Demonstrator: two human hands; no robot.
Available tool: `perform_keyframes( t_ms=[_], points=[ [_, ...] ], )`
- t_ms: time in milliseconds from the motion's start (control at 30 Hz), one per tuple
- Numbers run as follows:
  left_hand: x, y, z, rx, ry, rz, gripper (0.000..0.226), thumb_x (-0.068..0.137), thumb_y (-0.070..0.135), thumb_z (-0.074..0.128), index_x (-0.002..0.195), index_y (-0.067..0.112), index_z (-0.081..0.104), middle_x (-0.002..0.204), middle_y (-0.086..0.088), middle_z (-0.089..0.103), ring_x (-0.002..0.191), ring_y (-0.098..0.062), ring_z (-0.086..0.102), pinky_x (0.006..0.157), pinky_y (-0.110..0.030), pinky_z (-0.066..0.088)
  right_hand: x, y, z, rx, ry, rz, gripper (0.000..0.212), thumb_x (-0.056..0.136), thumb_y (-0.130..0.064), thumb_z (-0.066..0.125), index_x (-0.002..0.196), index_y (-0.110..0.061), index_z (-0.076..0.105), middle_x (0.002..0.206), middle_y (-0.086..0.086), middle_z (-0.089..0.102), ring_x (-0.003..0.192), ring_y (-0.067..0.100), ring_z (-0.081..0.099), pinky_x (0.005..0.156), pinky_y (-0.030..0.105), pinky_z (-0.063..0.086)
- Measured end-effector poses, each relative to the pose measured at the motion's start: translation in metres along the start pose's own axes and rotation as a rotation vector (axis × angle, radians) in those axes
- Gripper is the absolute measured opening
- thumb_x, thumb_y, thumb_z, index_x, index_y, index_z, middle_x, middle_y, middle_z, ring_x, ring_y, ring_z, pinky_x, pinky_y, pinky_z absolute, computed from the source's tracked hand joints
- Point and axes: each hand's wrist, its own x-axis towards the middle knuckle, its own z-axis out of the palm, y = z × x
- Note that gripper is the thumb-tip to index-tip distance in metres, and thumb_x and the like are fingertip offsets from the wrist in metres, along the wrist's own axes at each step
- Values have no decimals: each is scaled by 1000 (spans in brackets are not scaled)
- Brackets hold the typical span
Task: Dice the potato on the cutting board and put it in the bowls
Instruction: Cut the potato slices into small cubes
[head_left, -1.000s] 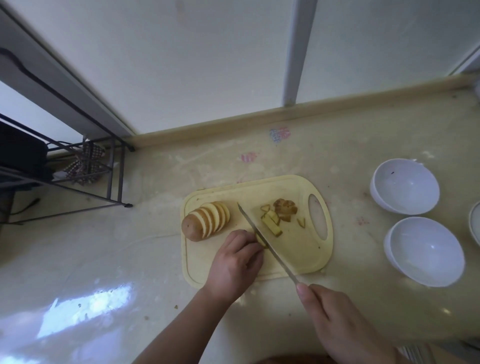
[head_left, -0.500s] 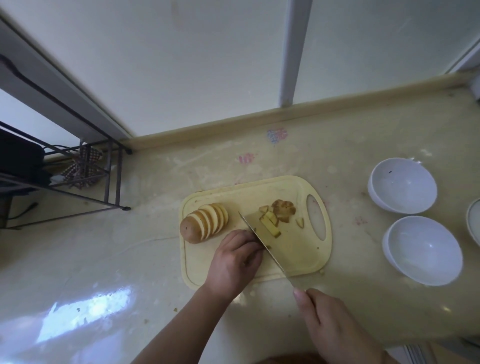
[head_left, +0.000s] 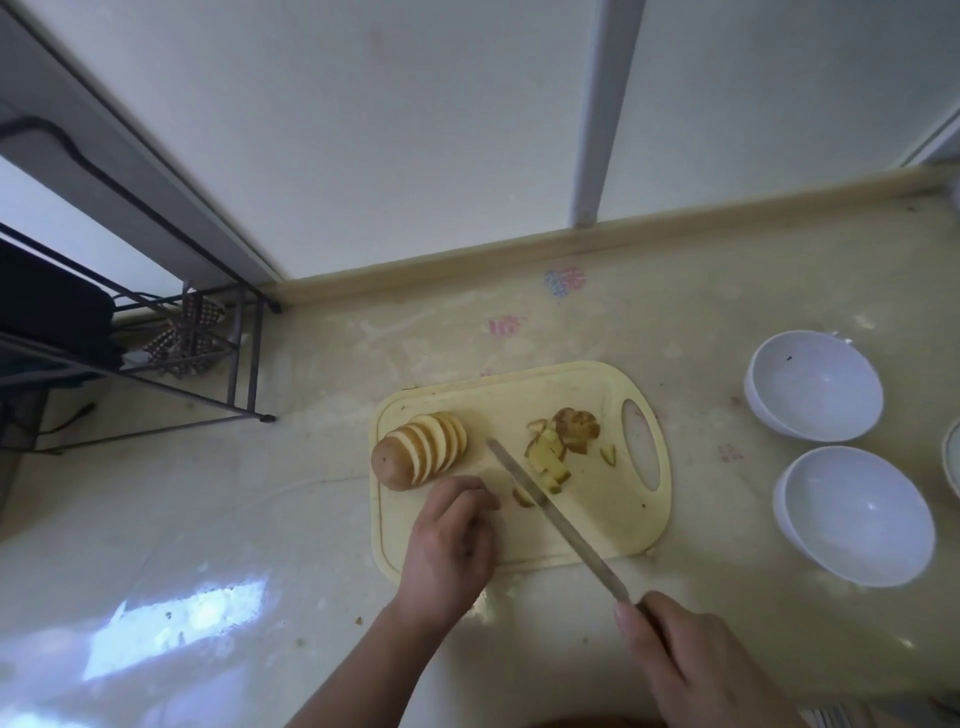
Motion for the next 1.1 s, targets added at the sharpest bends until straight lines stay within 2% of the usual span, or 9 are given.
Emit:
perform_keyframes(
  t_ms=[100,167,300,400,500,667,900,1033,1100],
  points=[
    [-9,-4,-8,-19,93,-149,21,78,6,41,70,4,60,78,1,58,72,-13,57,61,-27,49,-8,5,3,-270,-77,-11,78,56,-101,-6,71,-35,32,59,-3,46,56,2,48,58,14,40],
    [-10,-6,-11,-49,134,-222,22,75,8,37,65,6,57,70,3,56,67,-11,54,57,-28,46,-8,11,7,-355,-134,21,97,28,-96,-34,71,-36,30,60,-2,44,53,-2,43,58,12,37],
    [-6,-7,-10,-82,148,-334,21,70,-6,42,64,11,53,67,6,53,66,-11,51,58,-25,42,-2,18,4,-179,-157,30,67,75,-92,18,72,-30,44,61,-2,52,56,-5,48,70,17,45],
    [-5,-8,-8,-91,149,-356,24,69,-9,43,65,12,53,70,7,52,66,-10,50,59,-20,40,6,19,-6,-31,-222,58,75,68,-97,23,67,-28,51,59,-9,60,54,-2,54,60,11,42],
    [-6,-8,-6,-81,142,-352,20,71,-6,43,64,11,52,69,7,51,65,-10,49,58,-21,39,18,23,-25,43,-59,3,58,89,-68,45,63,-16,53,55,-4,60,59,7,59,63,19,46],
    [-8,-7,-6,-93,142,-340,18,74,15,37,63,12,52,66,8,50,65,-9,49,57,-14,36,42,19,-52,120,-126,55,51,98,-56,39,63,-20,44,47,-6,43,44,4,38,53,20,34],
    [-6,-8,-10,-34,47,-221,17,79,9,44,70,13,57,76,8,54,72,-6,52,63,-16,41,57,1,-50,205,-196,53,49,101,-54,35,70,-17,42,48,-7,36,38,7,29,37,14,27],
    [21,-10,-25,251,23,125,16,80,7,64,96,9,68,104,-7,64,97,-26,59,84,-34,49,47,-2,-45,284,-195,37,49,97,-56,37,70,-15,40,52,-2,33,40,10,26,38,17,27],
    [43,-11,-34,491,-87,63,44,75,24,76,117,14,66,119,-7,63,112,-34,54,96,-45,44,43,-3,-43,327,-174,55,51,92,-61,38,67,-17,39,52,-1,31,41,12,25,37,19,27]
  ],
)
